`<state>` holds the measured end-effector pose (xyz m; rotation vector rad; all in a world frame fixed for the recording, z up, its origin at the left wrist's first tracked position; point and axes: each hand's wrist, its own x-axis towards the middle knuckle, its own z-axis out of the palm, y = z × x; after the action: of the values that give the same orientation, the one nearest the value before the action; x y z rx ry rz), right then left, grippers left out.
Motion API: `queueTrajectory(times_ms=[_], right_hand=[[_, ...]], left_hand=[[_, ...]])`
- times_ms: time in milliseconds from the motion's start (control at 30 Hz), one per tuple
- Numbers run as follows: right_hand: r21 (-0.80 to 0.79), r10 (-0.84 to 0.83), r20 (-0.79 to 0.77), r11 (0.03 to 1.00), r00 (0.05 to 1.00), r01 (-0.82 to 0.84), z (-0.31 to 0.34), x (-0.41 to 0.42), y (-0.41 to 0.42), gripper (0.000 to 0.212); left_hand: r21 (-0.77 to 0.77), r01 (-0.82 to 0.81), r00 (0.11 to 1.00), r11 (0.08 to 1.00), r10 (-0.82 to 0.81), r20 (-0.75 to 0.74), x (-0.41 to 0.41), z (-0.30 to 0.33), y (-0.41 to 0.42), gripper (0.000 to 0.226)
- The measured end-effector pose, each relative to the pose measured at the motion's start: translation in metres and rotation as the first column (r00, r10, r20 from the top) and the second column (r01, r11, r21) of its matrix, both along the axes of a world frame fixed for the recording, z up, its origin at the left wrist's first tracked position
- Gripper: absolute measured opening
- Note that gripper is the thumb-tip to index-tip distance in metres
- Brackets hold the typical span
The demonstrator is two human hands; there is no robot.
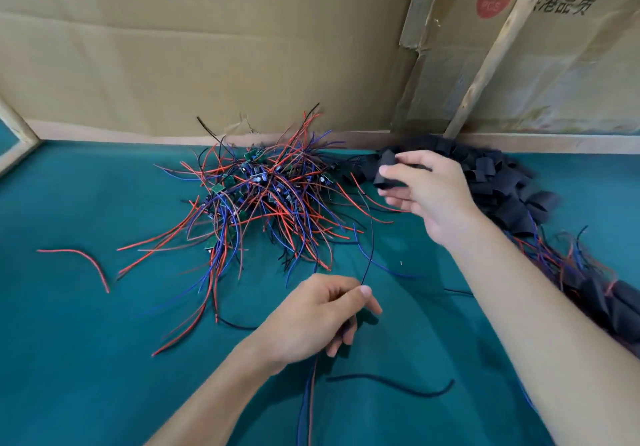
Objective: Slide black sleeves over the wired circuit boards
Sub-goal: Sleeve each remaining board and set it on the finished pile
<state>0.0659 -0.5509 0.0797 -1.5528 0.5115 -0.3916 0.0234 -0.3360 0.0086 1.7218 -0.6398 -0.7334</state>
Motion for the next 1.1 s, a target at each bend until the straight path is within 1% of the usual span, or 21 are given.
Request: queueTrajectory(times_ms=[100, 167, 267, 433, 567, 667, 733, 767, 800, 833, 900, 1000, 1033, 1100], right_hand=[[0.035, 0.111, 0.011, 0.993, 0.994, -0.111, 0.009, -0.008, 0.008, 0.034], [0.064, 0.168, 0.028, 0.983, 0.985, -0.170, 0.013, -0.010, 0.013, 0.031], [0.062, 0.228, 0.023, 0.971, 0.973, -0.229, 0.017, -0.013, 0.018, 0.027], [0.023, 0.292, -0.030, 0.956, 0.956, -0.291, 0.016, -0.024, 0.018, 0.031], [0.000, 0.340, -0.074, 0.940, 0.937, -0.341, 0.005, -0.045, 0.018, 0.031], [-0.002, 0.298, -0.047, 0.955, 0.953, -0.298, -0.010, -0.064, 0.023, 0.031], [0.018, 0.228, -0.013, 0.974, 0.974, -0.228, -0.022, -0.075, 0.028, 0.031], [0.031, 0.187, 0.004, 0.982, 0.982, -0.187, -0.029, -0.080, 0.031, 0.031], [0.040, 0.151, 0.019, 0.988, 0.988, -0.151, -0.035, -0.084, 0.034, 0.031], [0.046, 0.124, 0.032, 0.991, 0.992, -0.125, -0.041, -0.089, 0.038, 0.030], [0.051, 0.092, 0.051, 0.994, 0.994, -0.094, -0.051, -0.095, 0.046, 0.029], [0.057, 0.064, 0.071, 0.996, 0.995, -0.068, -0.060, -0.098, 0.053, 0.031], [0.071, 0.048, 0.076, 0.996, 0.996, -0.053, -0.061, -0.098, 0.053, 0.030], [0.116, 0.028, 0.076, 0.993, 0.997, -0.037, -0.062, -0.099, 0.054, 0.030]], left_hand=[[0.034, 0.011, 0.999, 0.999, -0.013, 0.046, -0.001, -0.002, -0.001, 0.033], [0.040, 0.014, 0.999, 0.999, -0.016, 0.052, -0.002, -0.002, -0.001, 0.032], [0.033, 0.009, 0.999, 0.999, -0.011, 0.051, 0.000, -0.002, -0.002, 0.032], [0.037, 0.006, 0.997, 0.999, -0.009, 0.077, 0.000, -0.002, 0.001, 0.033], [0.001, -0.025, 0.997, 1.000, 0.025, 0.071, 0.001, -0.001, -0.001, 0.034], [-0.038, -0.087, 0.996, 0.995, 0.089, 0.032, 0.002, -0.001, -0.001, 0.029], [-0.080, -0.113, 0.993, 0.990, 0.109, -0.053, 0.002, 0.002, 0.000, 0.015], [-0.118, -0.121, 0.988, 0.986, 0.108, -0.111, 0.002, 0.003, 0.001, 0.018], [-0.155, -0.132, 0.982, 0.979, 0.107, -0.158, 0.003, 0.003, 0.002, 0.028], [-0.177, -0.143, 0.979, 0.974, 0.113, -0.173, 0.004, 0.003, 0.003, 0.036], [-0.190, -0.172, 0.982, 0.967, 0.152, -0.114, 0.005, 0.002, 0.004, 0.039], [-0.178, -0.232, 0.971, 0.956, 0.239, 0.021, 0.004, -0.003, 0.001, 0.033], [-0.161, -0.257, 0.959, 0.953, 0.272, 0.084, 0.003, -0.005, 0.000, 0.030], [-0.107, -0.301, 0.905, 0.948, 0.319, 0.281, -0.001, -0.007, -0.003, 0.029]])
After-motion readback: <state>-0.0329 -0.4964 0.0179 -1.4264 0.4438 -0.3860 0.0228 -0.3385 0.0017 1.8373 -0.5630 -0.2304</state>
